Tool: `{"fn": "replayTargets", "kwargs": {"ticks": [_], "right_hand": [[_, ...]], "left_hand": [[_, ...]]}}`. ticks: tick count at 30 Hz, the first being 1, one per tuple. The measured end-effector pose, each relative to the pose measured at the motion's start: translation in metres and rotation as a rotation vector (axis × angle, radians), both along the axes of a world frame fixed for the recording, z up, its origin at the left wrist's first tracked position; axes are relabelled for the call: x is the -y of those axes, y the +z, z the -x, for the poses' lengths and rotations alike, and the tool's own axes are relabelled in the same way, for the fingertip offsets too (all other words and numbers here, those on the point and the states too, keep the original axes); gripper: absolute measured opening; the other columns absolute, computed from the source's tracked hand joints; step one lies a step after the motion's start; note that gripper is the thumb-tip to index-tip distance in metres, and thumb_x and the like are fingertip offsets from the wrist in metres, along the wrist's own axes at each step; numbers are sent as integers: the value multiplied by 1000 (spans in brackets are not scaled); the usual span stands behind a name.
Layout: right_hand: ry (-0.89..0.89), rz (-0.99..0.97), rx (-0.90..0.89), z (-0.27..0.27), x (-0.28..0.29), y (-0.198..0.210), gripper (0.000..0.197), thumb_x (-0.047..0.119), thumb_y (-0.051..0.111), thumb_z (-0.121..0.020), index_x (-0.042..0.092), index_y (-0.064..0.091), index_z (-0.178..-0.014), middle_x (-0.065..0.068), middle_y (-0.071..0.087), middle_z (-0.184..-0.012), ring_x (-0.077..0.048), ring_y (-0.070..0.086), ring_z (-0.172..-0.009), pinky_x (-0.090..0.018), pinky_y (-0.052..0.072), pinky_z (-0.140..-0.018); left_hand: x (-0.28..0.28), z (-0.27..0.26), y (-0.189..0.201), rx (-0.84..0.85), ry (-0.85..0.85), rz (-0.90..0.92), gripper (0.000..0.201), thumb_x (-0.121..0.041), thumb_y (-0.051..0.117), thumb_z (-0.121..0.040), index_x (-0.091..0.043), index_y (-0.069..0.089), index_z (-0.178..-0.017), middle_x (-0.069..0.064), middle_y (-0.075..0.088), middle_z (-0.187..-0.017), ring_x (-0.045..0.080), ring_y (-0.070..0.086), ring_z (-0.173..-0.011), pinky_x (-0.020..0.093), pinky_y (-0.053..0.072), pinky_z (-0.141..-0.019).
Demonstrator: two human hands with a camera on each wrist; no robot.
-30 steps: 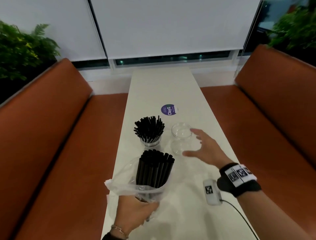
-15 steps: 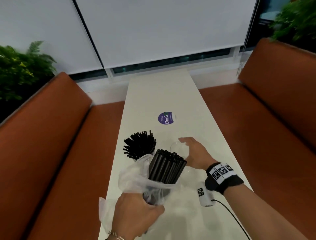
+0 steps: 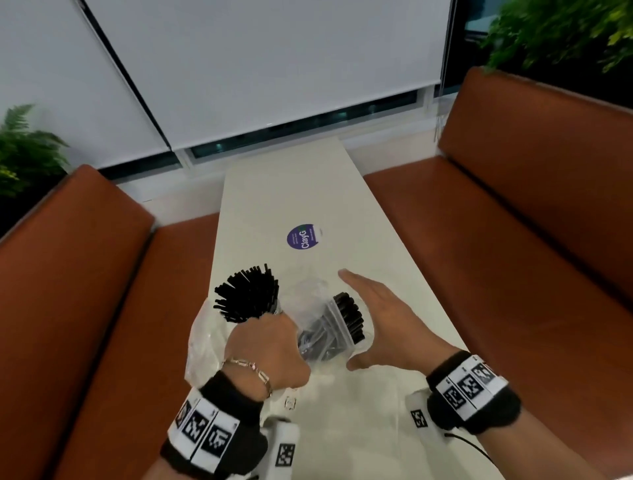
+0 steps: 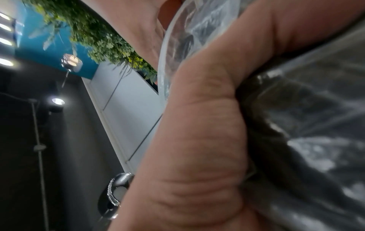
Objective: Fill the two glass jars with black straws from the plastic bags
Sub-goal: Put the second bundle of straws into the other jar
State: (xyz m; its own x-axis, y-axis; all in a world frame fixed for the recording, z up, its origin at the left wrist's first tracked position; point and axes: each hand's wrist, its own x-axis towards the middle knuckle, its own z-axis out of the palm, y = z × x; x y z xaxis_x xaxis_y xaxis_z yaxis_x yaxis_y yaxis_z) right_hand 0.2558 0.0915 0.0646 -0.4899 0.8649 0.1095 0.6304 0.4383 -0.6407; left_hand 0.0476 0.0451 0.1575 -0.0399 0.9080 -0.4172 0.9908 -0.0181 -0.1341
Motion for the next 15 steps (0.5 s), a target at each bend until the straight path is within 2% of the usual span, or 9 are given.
{"fn": "replayTargets", "kwargs": {"ticks": [2, 3, 5, 7, 10, 13, 15], "right_hand": [[27, -33, 8, 8, -7, -2, 140, 47, 100, -51, 37, 15, -161, 17, 26, -167, -5, 25, -151, -23, 26, -121], [34, -29, 10, 11, -10, -5, 137, 47, 101, -49, 35, 21, -160, 14, 33, -164, -8, 31, -149, -27, 31, -121], [33, -11, 2, 15, -14, -11, 128, 45, 101, -47, 30, 34, -154, 9, 48, -153, -12, 45, -137, -28, 40, -114], [18, -14, 12, 16, -15, -15, 118, 44, 102, -48, 26, 44, -149, 7, 55, -142, -9, 51, -122, -23, 44, -103], [-27, 43, 4, 18, -16, -22, 106, 36, 102, -51, 21, 52, -144, 0, 60, -134, -16, 59, -117, -22, 47, -93], [-48, 111, -10, 20, -18, -28, 96, 27, 103, -53, 18, 58, -137, -7, 66, -131, -24, 66, -115, -33, 58, -95], [-73, 151, -38, 21, -19, -33, 99, 29, 104, -50, 19, 58, -137, -6, 66, -132, -24, 65, -118, -35, 57, -99]], "left_hand": [[-11, -7, 9, -71, -53, 45, 26, -30, 74, -55, -23, 54, -72, -6, 67, -74, 17, 73, -74, 32, 65, -72], [-15, -11, 12, -98, -71, 64, 30, -28, 75, -55, -22, 55, -77, -6, 68, -77, 17, 74, -75, 32, 65, -73], [-22, -16, 14, -141, -98, 81, 44, -28, 79, -57, -20, 61, -96, -6, 68, -83, 16, 72, -77, 29, 62, -72], [-27, -22, 16, -169, -132, 74, 51, -28, 82, -60, -19, 65, -107, -7, 70, -86, 16, 71, -77, 25, 56, -67], [-31, -31, 19, -188, -176, 84, 49, -26, 85, -63, -17, 67, -108, -6, 73, -89, 16, 69, -75, 26, 50, -63], [-34, -38, 25, -184, -208, 73, 45, -24, 84, -64, -16, 69, -105, -6, 72, -87, 15, 63, -67, 26, 44, -58], [-36, -43, 29, -193, -240, 68, 34, -25, 84, -66, -17, 67, -95, -5, 68, -80, 14, 57, -62, 26, 43, -59]]}}
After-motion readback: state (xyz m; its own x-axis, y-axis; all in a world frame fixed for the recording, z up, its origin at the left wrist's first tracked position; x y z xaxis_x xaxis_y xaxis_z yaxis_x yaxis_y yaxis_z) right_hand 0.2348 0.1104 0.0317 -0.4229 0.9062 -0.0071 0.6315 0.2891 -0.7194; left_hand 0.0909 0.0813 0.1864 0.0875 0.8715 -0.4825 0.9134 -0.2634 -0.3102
